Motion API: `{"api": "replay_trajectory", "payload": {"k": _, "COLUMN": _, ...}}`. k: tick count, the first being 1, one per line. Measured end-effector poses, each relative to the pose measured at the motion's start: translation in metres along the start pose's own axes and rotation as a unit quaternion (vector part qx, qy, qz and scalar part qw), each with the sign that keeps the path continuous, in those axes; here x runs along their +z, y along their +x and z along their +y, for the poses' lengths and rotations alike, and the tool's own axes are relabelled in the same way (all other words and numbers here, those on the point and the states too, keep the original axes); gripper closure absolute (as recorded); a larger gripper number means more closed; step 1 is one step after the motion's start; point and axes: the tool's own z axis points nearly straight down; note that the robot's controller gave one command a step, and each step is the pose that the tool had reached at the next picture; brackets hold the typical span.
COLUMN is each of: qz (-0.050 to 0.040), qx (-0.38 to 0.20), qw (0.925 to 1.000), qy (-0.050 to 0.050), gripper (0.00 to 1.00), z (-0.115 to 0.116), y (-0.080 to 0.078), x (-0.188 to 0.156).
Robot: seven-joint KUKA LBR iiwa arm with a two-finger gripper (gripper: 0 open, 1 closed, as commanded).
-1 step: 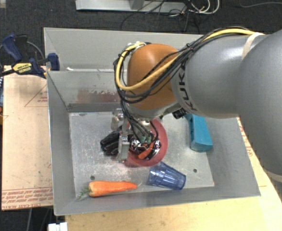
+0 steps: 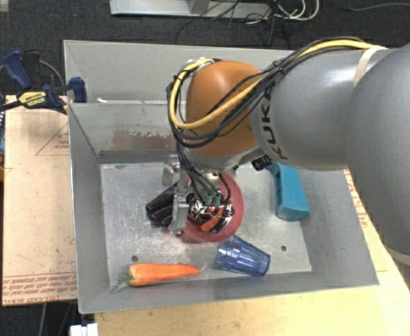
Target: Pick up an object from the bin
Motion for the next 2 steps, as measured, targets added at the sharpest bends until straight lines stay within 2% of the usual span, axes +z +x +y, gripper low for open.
{"api": "replay_trajectory", "payload": {"k": 1, "qz": 0.0032, "qx": -0.115, "qw": 0.9934, "qy": -0.001, "gripper": 0.0, "z": -0.0436, "y": -0.0398, "x": 0.0862}}
{"api": "replay_trajectory", "payload": {"k": 2, "qz": -0.0001, "qx": -0.18, "qw": 0.9837, "qy": -0.001, "gripper": 0.0, "z": -0.0441, "y": -0.0407, "x": 0.0925}}
